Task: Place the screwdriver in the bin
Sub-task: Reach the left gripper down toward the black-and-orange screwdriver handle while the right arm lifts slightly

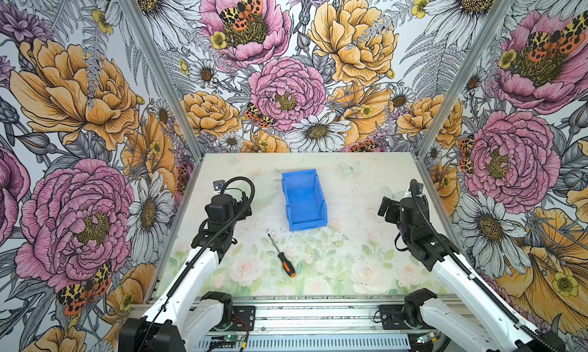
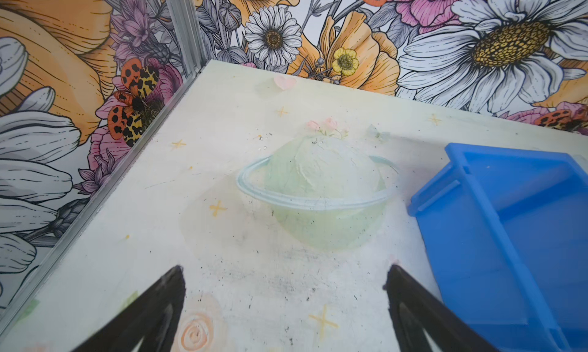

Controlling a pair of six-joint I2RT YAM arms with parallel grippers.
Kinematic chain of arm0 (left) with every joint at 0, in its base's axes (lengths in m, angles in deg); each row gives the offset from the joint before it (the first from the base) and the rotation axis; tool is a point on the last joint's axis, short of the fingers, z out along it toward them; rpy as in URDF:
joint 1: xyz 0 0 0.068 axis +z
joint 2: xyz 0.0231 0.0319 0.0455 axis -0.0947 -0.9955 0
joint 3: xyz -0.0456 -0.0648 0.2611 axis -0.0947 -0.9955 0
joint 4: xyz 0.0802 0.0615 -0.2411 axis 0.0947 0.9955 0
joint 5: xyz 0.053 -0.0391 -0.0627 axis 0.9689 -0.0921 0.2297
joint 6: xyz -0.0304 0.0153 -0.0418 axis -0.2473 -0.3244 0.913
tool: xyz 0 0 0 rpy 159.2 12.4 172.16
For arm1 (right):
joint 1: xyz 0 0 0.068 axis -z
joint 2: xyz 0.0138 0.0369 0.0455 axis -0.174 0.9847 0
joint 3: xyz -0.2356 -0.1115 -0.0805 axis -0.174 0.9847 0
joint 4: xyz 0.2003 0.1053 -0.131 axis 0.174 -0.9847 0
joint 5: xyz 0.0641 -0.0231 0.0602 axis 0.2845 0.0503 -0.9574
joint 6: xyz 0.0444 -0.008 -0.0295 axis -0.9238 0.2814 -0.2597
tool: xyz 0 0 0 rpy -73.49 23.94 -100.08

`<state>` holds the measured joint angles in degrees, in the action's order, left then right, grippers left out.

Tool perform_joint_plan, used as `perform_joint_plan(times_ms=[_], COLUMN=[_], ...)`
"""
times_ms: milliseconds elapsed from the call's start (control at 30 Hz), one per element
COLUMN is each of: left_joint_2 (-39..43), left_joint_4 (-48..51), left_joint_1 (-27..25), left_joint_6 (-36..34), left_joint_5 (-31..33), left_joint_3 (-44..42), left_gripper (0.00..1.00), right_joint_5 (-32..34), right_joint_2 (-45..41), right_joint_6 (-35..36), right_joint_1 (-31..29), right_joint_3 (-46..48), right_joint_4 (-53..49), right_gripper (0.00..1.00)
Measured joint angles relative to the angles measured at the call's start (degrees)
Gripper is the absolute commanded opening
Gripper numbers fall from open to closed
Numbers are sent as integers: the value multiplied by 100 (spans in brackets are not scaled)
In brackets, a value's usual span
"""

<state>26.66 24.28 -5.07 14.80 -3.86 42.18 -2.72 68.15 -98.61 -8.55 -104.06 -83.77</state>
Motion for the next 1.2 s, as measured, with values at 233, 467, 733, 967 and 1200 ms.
perform_joint_plan(times_ms=[233,467,733,967,1200], left_joint_2=[177,258,468,452,352], left_joint_4=[1386,2081,2422,2542,2544], left_joint_1=[-496,-922,-1517,-2216,-2865], left_joint_6=[973,1965,2846,3622,4389], left_joint_5=[24,-140,-210,-247,-227], left_joint_3=[367,367,144,-149,-372], left_gripper=[99,99,99,99,99], right_joint_5=[-852,-1569,-2059,-2188,-2256], right_joint_2=[33,278,310,81,-13], right_joint_6=[-223,-439,-507,-466,-442], right_joint_1=[0,-2,-2,-2,-26], right_joint_3=[-155,-157,-157,-155,-46], right_joint_4=[-619,-1025,-1209,-1261,-1266], right_gripper=[100,100,99,100,100])
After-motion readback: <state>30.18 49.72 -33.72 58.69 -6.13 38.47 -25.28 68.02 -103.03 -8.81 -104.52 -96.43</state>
